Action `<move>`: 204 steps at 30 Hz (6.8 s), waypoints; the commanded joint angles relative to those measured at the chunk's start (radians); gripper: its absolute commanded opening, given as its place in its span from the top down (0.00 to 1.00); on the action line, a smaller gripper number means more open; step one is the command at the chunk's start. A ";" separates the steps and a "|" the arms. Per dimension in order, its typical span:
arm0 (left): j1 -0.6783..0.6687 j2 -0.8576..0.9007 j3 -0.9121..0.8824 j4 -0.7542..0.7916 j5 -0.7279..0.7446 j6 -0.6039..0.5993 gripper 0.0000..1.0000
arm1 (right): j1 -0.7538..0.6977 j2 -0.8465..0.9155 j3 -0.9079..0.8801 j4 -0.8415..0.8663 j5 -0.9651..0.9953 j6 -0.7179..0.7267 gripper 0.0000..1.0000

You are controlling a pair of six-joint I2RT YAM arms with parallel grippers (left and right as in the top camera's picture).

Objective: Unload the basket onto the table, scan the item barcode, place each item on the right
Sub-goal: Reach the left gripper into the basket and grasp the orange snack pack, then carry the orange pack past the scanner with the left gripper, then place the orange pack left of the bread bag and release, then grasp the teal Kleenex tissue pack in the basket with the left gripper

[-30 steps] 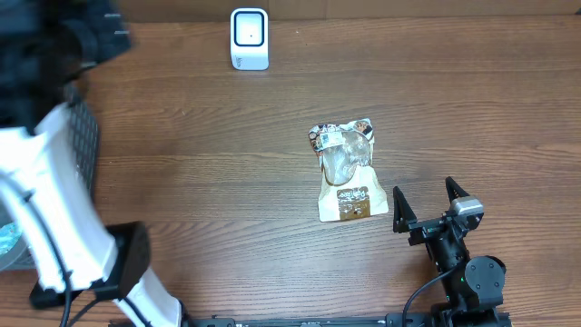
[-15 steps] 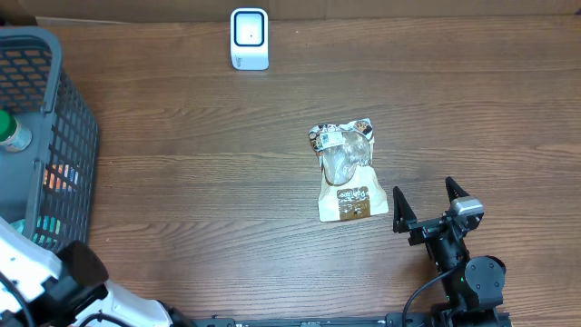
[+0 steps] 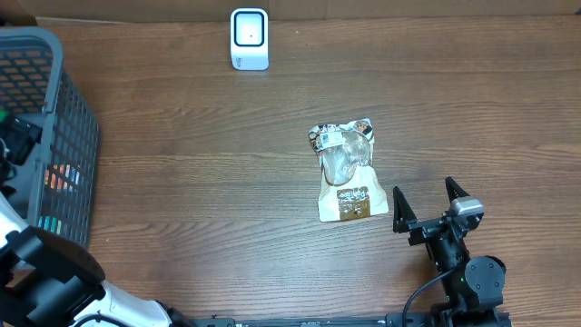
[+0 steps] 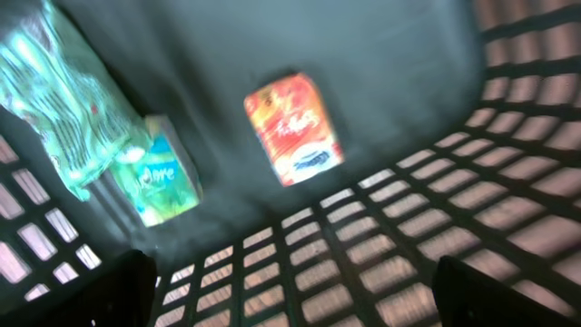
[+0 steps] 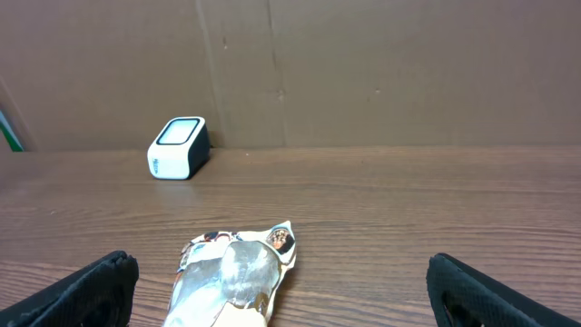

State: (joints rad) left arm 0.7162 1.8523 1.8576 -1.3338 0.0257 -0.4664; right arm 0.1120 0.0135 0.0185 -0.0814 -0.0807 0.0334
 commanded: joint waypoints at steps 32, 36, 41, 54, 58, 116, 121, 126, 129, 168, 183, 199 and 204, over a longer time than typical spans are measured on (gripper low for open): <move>-0.017 0.146 -0.455 0.626 -0.006 -0.054 0.05 | -0.001 -0.011 -0.010 0.004 -0.003 -0.005 0.00; -0.017 0.162 -0.455 0.630 0.001 -0.055 0.30 | -0.001 -0.011 -0.010 0.004 -0.003 -0.005 0.00; -0.017 0.161 -0.454 0.623 0.002 -0.054 0.60 | -0.001 -0.011 -0.010 0.004 -0.003 -0.005 0.00; -0.015 0.121 -0.167 0.370 0.127 -0.035 0.70 | -0.001 -0.011 -0.010 0.004 -0.003 -0.005 0.00; -0.016 0.092 0.030 0.224 0.132 -0.030 0.71 | -0.001 -0.011 -0.010 0.004 -0.003 -0.005 0.00; -1.174 0.344 0.241 -0.057 0.185 -0.028 0.14 | -0.001 -0.011 -0.010 0.004 -0.003 -0.005 0.00; -1.160 0.242 0.374 -0.148 0.051 -0.027 0.15 | -0.001 -0.011 -0.010 0.004 -0.003 -0.005 0.00; -1.108 0.068 0.442 -0.200 -0.090 -0.027 0.07 | -0.001 -0.011 -0.010 0.004 -0.003 -0.005 0.00; -1.030 -0.044 0.445 -0.207 -0.154 -0.028 0.00 | -0.001 -0.011 -0.010 0.004 -0.003 -0.005 0.00; 0.071 -0.154 -0.401 0.217 -0.038 -0.046 0.07 | -0.001 -0.011 -0.010 0.004 -0.003 -0.005 0.00; 0.089 0.022 -0.494 0.317 -0.146 -0.047 0.12 | -0.001 -0.011 -0.010 0.004 -0.003 -0.005 0.00; 0.105 0.139 -0.494 0.328 -0.164 -0.047 0.69 | -0.001 -0.011 -0.010 0.004 -0.003 -0.005 0.00; 0.105 0.135 -0.493 0.317 -0.164 -0.047 0.96 | -0.001 -0.011 -0.010 0.004 -0.003 -0.005 0.00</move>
State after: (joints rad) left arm 0.8200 1.9457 1.3811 -1.0256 -0.1665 -0.5064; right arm 0.1120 0.0135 0.0185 -0.0814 -0.0811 0.0334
